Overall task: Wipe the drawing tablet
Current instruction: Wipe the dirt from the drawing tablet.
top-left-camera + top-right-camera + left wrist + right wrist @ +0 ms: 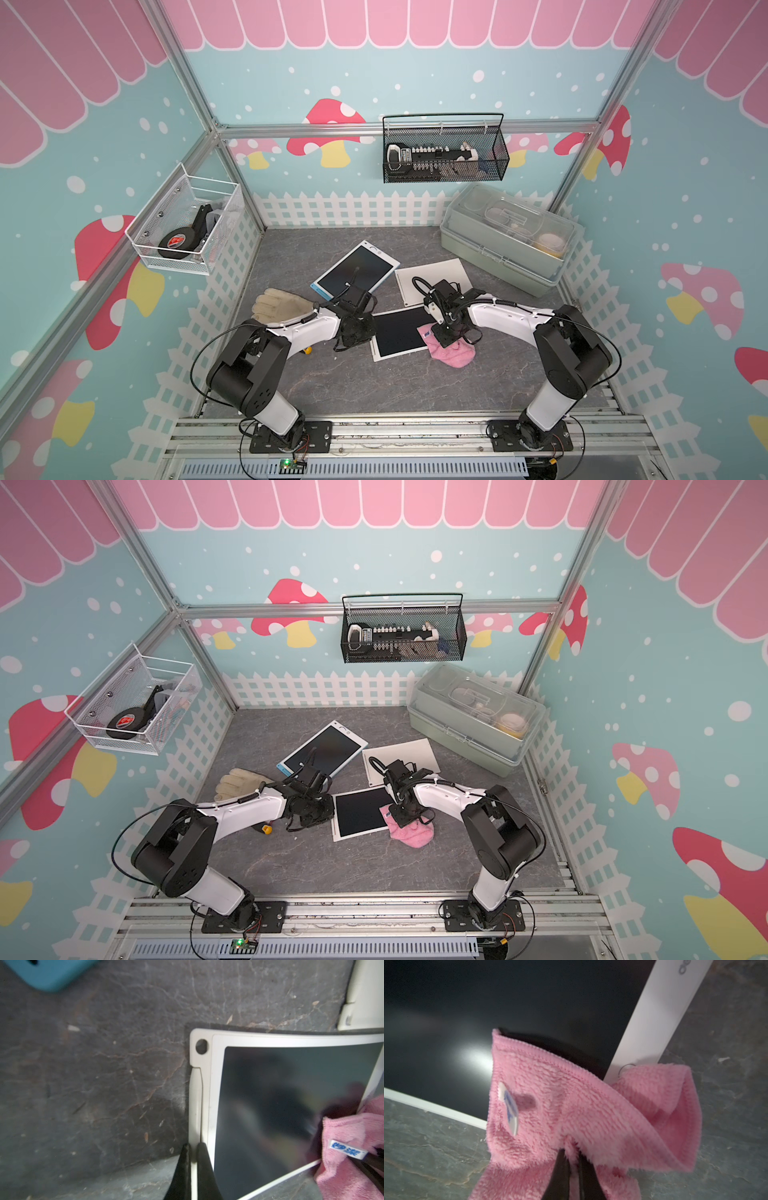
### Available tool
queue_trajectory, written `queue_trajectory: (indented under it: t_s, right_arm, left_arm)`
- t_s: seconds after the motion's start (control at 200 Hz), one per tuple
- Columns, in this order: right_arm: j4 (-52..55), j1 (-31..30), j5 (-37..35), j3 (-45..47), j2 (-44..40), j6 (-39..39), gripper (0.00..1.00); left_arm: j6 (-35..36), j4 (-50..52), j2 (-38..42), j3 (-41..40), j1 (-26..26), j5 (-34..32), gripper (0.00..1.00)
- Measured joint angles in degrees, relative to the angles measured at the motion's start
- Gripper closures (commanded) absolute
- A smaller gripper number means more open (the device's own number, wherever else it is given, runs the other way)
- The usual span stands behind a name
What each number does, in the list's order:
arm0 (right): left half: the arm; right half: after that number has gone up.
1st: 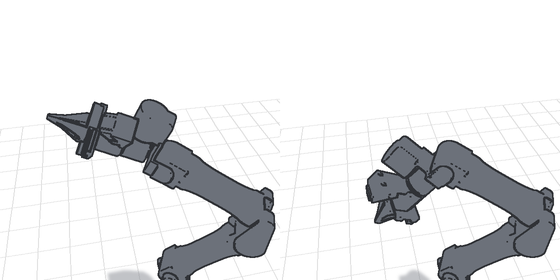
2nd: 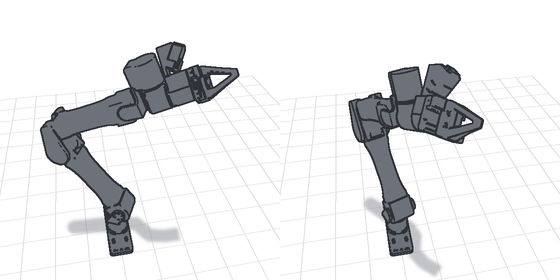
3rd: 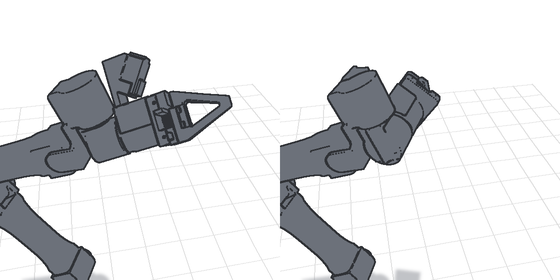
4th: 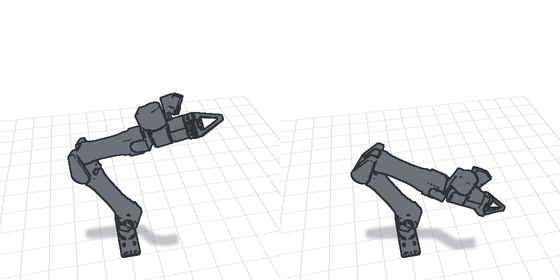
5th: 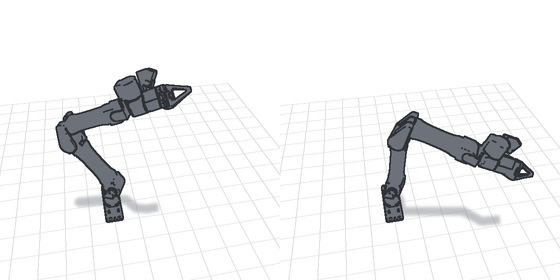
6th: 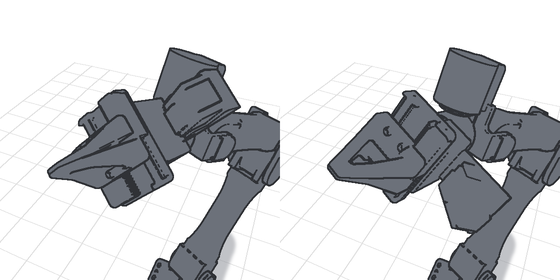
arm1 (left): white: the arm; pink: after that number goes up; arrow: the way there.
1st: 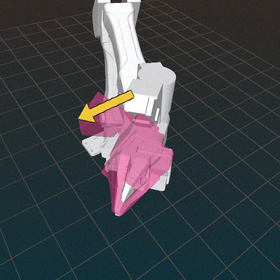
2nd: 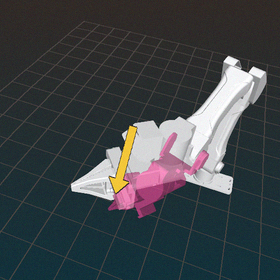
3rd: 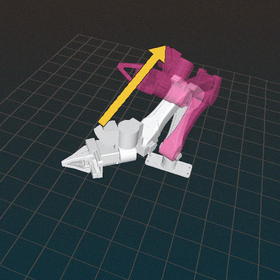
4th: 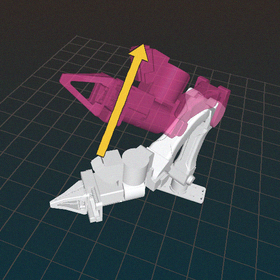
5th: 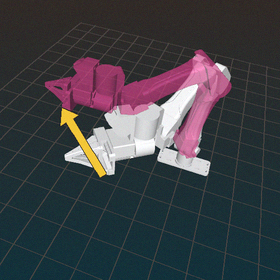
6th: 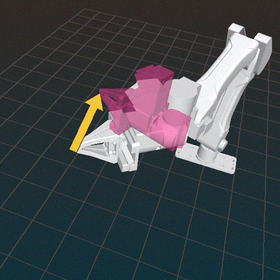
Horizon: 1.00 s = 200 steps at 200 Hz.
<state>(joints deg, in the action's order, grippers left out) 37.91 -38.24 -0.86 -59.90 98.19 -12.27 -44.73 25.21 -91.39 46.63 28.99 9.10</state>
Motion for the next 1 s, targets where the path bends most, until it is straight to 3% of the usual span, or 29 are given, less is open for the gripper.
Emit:
queue_trajectory:
  t_s: [0.16,0.405,0.665,0.88,1.001]
  right_arm:
    - [1.16,-4.79,-1.9,-1.75,1.6,-0.26,1.0]
    - [1.62,4.07,0.48,-0.26,0.02,-0.63,1.0]
    - [3.02,-3.19,-3.96,-2.43,2.16,-1.73,1.0]
    - [0.72,3.48,1.9,0.22,-0.09,-1.95,1.0]
    - [1.09,2.01,0.79,-0.52,0.48,-2.4,1.0]
  left_arm:
    - [0.0,0.0,-0.02,0.02,0.0,0.04,0.97]
    - [0.0,0.02,-0.33,0.31,0.0,0.15,0.97]
    - [0.02,0.68,-0.74,0.9,0.0,0.15,0.98]
    - [-0.02,0.02,-1.07,1.03,0.07,0.68,0.98]
    - [0.0,0.02,-1.07,1.03,0.07,0.74,0.98]
